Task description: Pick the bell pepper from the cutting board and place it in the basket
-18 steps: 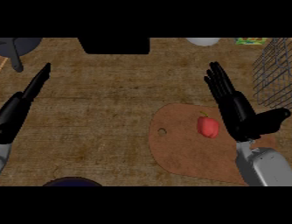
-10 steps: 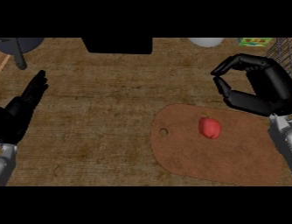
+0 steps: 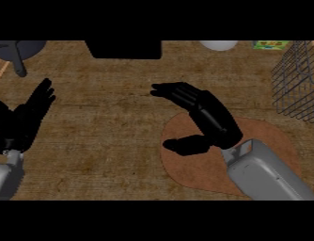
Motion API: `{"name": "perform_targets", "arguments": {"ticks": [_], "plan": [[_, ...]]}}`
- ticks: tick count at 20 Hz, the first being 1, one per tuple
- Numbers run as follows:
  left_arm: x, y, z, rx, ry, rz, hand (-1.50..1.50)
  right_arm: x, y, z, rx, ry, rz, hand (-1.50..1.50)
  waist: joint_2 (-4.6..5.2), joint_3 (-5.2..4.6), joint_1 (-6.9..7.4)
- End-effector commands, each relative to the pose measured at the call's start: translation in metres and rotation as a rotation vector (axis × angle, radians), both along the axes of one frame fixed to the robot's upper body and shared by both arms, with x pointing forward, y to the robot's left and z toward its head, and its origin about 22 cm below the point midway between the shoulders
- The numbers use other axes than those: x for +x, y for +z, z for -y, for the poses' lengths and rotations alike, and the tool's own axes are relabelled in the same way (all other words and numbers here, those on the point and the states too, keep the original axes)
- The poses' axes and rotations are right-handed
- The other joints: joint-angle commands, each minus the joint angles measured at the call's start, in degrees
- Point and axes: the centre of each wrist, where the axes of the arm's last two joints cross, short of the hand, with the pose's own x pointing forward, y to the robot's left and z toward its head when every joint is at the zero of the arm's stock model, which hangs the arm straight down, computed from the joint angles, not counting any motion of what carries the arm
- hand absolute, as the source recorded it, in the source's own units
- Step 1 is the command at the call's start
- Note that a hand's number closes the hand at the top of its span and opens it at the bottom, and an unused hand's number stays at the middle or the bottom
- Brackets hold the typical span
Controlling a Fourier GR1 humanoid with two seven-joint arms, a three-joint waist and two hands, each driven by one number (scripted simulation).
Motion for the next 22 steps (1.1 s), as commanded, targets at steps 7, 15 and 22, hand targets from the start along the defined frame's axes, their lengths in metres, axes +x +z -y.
{"name": "perform_targets", "arguments": {"ticks": [7,15,22], "plan": [[0.005,0.006,-0.005,-0.016,0.013,-0.030,0.00,0.008,0.065,-0.053,-0.468,-0.360,-0.086,-1.50,-1.05,-0.18,-1.69],[0.003,-0.007,0.004,-0.018,0.033,-0.040,0.00,0.016,0.177,-0.061,-0.773,-0.624,-0.084,-1.50,-0.86,-0.07,-1.99],[-0.003,-0.012,-0.002,-0.021,0.050,-0.033,0.00,0.024,0.197,-0.020,-0.869,-0.495,-0.324,-1.50,-0.81,0.03,-2.70]]}}
